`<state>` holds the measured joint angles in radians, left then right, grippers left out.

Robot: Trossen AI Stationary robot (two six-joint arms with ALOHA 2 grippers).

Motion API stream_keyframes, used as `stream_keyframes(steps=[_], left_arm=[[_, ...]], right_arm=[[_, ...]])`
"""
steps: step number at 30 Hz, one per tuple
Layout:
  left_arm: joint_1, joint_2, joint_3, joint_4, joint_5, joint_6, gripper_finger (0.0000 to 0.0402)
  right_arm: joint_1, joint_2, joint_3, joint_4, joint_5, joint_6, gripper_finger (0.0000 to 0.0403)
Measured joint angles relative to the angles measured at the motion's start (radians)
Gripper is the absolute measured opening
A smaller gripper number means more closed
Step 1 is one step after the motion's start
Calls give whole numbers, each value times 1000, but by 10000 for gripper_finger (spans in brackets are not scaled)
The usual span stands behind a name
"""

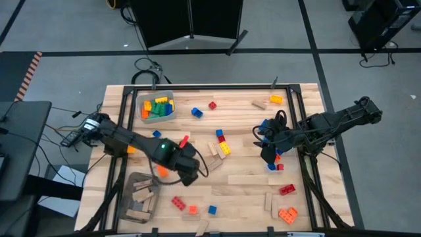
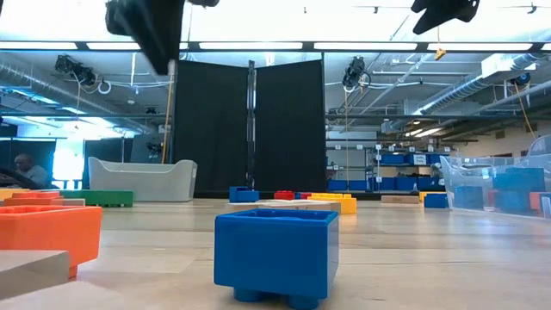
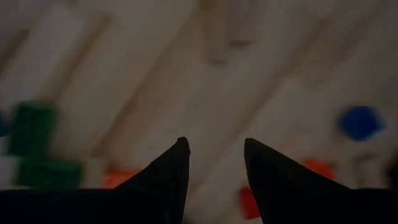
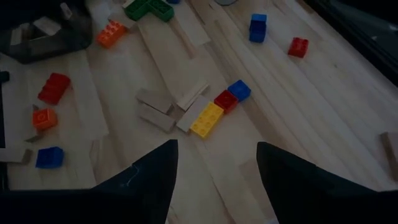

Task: Sort blocks by size
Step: Put the large green game piece into the gray bin

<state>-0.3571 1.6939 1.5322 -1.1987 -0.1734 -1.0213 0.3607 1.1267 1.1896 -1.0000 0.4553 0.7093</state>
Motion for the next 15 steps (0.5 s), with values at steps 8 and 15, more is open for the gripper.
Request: stream_keyframes(steps=[8, 15], left_arm=[[133, -146, -186, 5, 0, 102, 162], [245, -376, -455, 59, -42, 129, 162]], right_arm=[[-2, 0, 0, -11, 26, -4, 232], [-4, 0, 0, -26, 26, 5, 232]])
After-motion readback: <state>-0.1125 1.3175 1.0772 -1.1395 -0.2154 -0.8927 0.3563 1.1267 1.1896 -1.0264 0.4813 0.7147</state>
